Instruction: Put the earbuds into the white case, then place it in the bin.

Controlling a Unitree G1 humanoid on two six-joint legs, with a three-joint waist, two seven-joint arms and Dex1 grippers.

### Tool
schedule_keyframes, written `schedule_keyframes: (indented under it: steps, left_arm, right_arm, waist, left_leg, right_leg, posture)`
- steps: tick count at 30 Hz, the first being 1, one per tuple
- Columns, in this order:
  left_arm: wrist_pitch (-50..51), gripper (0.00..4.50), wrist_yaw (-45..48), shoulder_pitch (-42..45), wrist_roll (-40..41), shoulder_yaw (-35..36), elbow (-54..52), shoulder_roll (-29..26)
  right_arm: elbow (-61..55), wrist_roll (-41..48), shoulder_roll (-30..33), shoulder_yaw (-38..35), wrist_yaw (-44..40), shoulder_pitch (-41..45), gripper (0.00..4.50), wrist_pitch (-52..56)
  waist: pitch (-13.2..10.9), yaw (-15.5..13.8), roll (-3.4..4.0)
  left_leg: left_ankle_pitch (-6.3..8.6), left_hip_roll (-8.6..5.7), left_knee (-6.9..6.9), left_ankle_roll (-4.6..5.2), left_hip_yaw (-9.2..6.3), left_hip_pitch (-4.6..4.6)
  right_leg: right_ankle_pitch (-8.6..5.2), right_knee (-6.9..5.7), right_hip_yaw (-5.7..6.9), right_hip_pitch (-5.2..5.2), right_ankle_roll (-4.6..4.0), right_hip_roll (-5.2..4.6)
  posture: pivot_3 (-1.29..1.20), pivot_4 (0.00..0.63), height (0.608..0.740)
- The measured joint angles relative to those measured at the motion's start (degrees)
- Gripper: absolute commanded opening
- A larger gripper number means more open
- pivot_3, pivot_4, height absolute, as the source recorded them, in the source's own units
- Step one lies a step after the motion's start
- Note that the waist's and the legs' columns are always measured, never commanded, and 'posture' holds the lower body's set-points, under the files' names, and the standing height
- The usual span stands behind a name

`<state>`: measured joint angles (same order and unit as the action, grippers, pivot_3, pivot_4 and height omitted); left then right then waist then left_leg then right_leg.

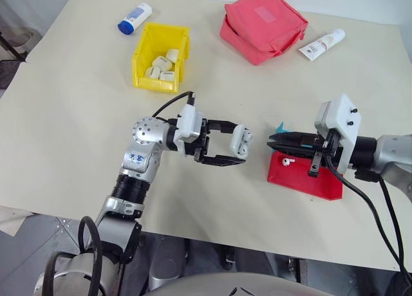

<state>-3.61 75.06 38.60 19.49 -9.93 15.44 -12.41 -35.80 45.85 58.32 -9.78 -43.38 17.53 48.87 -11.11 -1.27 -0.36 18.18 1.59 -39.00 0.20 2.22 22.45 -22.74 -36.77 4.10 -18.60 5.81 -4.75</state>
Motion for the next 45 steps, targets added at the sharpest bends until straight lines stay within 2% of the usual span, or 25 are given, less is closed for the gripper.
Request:
schedule_keyframes:
  steps: [7, 13, 20, 24, 30, 38, 42, 44, 45]
  left_arm:
    - [-2.0, 2.79, -3.1, 2.8, -5.9, -2.6, 4.7, 0.3]
    - [-3.4, 2.79, -3.8, 4.4, -8.5, -3.8, 6.9, 0.2]
    - [-4.6, 2.79, -4.3, 6.4, -9.0, -4.2, 8.3, 0.6]
    - [-4.6, 2.79, -4.5, 6.3, -9.1, -4.1, 8.3, 0.2]
    - [-4.5, 2.79, -5.2, 5.8, -9.1, -3.6, 8.0, -0.7]
    - [-3.8, 2.79, -5.3, 3.1, -8.4, -3.1, 4.7, -2.4]
    - [-3.2, 2.79, -6.9, 1.4, -7.8, -1.3, 2.4, -3.6]
    - [-2.2, 2.79, -7.6, 0.0, -7.2, -0.4, 0.9, -4.3]
    - [-1.8, 2.79, -7.9, -0.5, -6.6, 0.1, 0.4, -4.4]
  right_arm:
    - [-4.3, 6.4, -1.2, 3.0, 5.3, 14.2, 0.04, 7.7]
    - [-4.6, 7.1, -2.3, 8.6, 6.2, 18.8, 0.04, 10.9]
    - [-4.2, 0.0, -3.1, 21.0, 3.9, 22.1, 0.04, 10.6]
    - [-3.6, -3.3, -3.1, 23.1, 2.0, 22.6, 0.04, 8.7]
    - [-2.5, -6.2, -2.5, 23.1, -0.2, 22.6, 0.04, 8.5]
    - [3.2, -11.5, 2.0, 19.3, -1.8, 20.4, 0.04, 7.5]
    - [4.2, -11.1, 2.0, 10.9, -2.8, 13.5, 0.04, 5.7]
    - [5.0, -11.1, -0.3, 5.4, -3.5, 7.7, 0.04, 1.4]
    - [5.7, -11.2, -1.7, 3.4, -3.9, 4.7, 0.20, -1.4]
  waist:
    - [0.0, 0.0, 0.00]
    - [0.0, -0.1, 0.01]
    - [0.0, 0.0, 0.01]
    - [0.0, -0.1, 0.01]
    - [0.0, 0.0, 0.01]
    - [0.0, -0.1, 0.01]
    - [0.0, -0.1, 0.00]
    - [0.0, -0.2, -0.03]
    - [0.0, -0.2, -0.02]
  left_leg:
    - [0.00, 0.02, 0.01, 0.00, -0.02, 0.02]
    - [0.04, -0.05, -0.02, 0.08, -0.06, 0.22]
    - [0.04, -0.05, -0.08, 0.07, -0.06, 0.38]
    - [0.04, -0.05, -0.12, 0.07, -0.08, 0.53]
    - [0.02, -0.07, -0.18, 0.06, -0.05, 0.78]
    - [0.00, -0.08, -0.18, 0.07, -0.03, 0.81]
    - [0.00, -0.08, -0.17, 0.07, -0.03, 0.82]
    - [0.00, -0.07, -0.17, 0.07, -0.04, 0.81]
    - [0.00, -0.10, -0.17, 0.07, -0.02, 0.81]
  right_leg:
    - [0.00, 0.01, 0.02, -0.03, 0.00, 0.00]
    - [0.00, 0.06, 0.09, -0.12, 0.00, -0.08]
    - [0.00, -0.01, 0.10, -0.30, 0.00, -0.06]
    - [0.00, -0.06, 0.13, -0.45, 0.00, -0.06]
    - [0.00, -0.25, 0.11, -0.81, 0.01, -0.07]
    - [0.00, -0.27, 0.08, -0.85, 0.00, -0.09]
    - [0.01, -0.28, 0.10, -0.84, 0.01, -0.08]
    - [0.01, -0.27, 0.11, -0.81, 0.01, -0.06]
    - [0.01, -0.29, 0.10, -0.82, 0.01, -0.07]
  posture:
    - [0.00, 0.150, 0.740]
    - [0.00, 0.150, 0.740]
    - [0.00, 0.150, 0.740]
    - [0.00, 0.150, 0.740]
    - [0.00, 0.150, 0.740]
    - [0.00, 0.150, 0.740]
    - [0.00, 0.150, 0.740]
    - [0.00, 0.150, 0.740]
    - [0.00, 0.150, 0.740]
